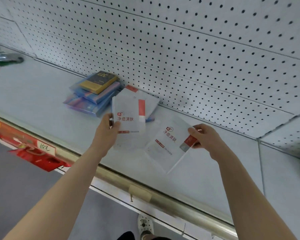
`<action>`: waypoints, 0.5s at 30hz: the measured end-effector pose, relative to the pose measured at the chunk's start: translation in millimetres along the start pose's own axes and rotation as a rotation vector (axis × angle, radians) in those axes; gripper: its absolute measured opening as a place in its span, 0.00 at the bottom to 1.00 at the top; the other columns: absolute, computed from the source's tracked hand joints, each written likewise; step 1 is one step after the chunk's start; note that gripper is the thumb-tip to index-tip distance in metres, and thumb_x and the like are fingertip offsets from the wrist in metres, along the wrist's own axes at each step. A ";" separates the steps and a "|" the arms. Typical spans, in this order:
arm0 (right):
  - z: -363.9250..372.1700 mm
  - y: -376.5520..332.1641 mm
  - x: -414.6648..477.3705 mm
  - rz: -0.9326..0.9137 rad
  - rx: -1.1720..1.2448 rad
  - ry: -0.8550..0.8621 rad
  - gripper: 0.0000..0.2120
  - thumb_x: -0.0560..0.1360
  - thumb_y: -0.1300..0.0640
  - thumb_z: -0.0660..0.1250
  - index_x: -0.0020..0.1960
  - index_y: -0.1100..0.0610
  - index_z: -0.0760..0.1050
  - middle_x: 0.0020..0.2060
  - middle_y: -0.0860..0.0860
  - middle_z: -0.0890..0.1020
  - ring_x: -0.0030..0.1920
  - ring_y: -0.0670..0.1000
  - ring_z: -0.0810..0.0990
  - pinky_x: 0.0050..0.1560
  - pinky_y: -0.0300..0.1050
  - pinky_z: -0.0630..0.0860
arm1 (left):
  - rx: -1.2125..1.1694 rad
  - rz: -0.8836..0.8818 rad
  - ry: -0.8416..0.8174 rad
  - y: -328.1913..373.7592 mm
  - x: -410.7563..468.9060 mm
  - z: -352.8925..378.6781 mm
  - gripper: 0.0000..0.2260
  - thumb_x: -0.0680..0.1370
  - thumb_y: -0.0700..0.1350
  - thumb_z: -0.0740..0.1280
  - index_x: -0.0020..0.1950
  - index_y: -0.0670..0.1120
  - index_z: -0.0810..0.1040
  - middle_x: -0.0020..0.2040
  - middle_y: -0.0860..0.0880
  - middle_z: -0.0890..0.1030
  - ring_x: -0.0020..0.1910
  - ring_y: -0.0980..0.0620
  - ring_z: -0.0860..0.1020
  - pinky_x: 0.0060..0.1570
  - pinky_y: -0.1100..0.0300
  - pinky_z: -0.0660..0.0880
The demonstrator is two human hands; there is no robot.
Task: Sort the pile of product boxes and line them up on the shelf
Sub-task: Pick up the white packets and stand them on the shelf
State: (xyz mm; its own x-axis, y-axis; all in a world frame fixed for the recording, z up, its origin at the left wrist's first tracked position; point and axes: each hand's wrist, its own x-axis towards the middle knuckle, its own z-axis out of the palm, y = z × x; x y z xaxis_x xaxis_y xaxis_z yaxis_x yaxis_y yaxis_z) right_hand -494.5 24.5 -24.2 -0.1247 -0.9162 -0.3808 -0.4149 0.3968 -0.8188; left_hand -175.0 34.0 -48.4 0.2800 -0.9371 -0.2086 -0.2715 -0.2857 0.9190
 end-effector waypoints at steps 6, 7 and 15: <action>12.8 1.4 -88.1 -0.193 -0.001 0.302 0.10 0.76 0.51 0.69 0.54 0.54 0.75 0.41 0.55 0.83 0.35 0.54 0.83 0.44 0.53 0.82 | -0.070 0.090 -0.031 -1.7 -39.8 -32.1 0.15 0.81 0.41 0.60 0.67 0.50 0.70 0.59 0.50 0.79 0.53 0.50 0.78 0.49 0.57 0.75; 15.7 2.9 -104.3 -0.213 -0.015 0.375 0.10 0.76 0.51 0.68 0.54 0.53 0.75 0.41 0.53 0.83 0.34 0.53 0.83 0.44 0.53 0.82 | -0.058 0.124 -0.060 -1.5 -48.7 -37.0 0.15 0.81 0.41 0.60 0.68 0.50 0.70 0.59 0.51 0.78 0.53 0.51 0.78 0.48 0.60 0.74; 16.4 42.6 -234.4 -0.205 -0.081 0.728 0.06 0.77 0.49 0.66 0.53 0.47 0.75 0.41 0.47 0.82 0.42 0.52 0.82 0.45 0.54 0.80 | 0.048 0.256 -0.276 -8.4 -123.7 -37.3 0.15 0.81 0.42 0.59 0.68 0.50 0.72 0.59 0.49 0.79 0.56 0.47 0.77 0.58 0.49 0.74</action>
State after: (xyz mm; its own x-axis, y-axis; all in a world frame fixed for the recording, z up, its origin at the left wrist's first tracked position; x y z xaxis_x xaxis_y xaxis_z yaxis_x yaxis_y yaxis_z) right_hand -468.1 257.1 23.1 -0.5896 -0.7879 0.1777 -0.5550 0.2354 -0.7978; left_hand -172.9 159.8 -17.9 -0.0593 -0.9963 -0.0622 -0.3457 -0.0379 0.9376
